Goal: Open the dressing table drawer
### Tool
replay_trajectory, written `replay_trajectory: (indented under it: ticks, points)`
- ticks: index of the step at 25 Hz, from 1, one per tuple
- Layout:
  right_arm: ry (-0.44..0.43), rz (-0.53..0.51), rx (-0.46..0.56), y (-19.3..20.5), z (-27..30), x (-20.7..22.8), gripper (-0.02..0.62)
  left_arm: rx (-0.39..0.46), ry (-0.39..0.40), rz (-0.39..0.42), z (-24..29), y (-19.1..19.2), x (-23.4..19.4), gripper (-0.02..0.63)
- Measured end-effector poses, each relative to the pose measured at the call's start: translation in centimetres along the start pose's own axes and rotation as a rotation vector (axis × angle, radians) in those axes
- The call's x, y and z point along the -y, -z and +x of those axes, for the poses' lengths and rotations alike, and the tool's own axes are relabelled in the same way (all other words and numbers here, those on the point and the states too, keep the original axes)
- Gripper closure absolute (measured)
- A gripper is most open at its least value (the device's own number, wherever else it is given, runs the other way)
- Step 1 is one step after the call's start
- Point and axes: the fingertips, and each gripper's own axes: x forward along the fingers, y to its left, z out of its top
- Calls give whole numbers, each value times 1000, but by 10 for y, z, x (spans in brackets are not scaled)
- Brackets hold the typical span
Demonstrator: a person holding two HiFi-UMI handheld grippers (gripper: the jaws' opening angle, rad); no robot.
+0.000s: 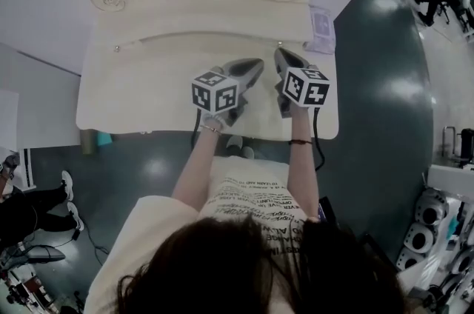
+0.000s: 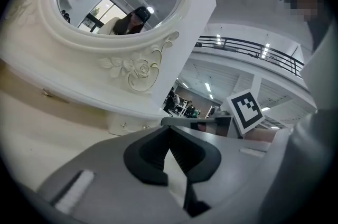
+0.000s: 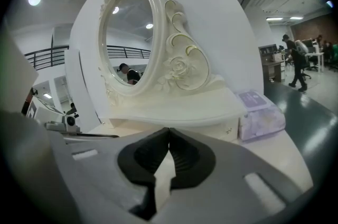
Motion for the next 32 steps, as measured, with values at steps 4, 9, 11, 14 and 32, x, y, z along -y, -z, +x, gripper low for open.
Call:
replay_trajectory:
  ticks: [4, 9, 11, 14, 32]
  points:
    - [35, 6, -14, 2, 5, 6, 591, -12, 0, -8, 1, 4, -4, 606]
    - [63, 18, -37, 7, 15, 12, 571, -20, 3, -26, 6, 6, -10, 606]
    - [73, 21, -45, 9, 18, 15, 568, -25, 3, -27, 8, 7, -12, 606]
    - [95, 26, -60, 12, 21, 21, 554, -36, 3, -32, 10, 9, -14, 606]
    - [196, 54, -132, 28, 41, 46, 469, -93, -3, -59, 22, 19, -33, 606]
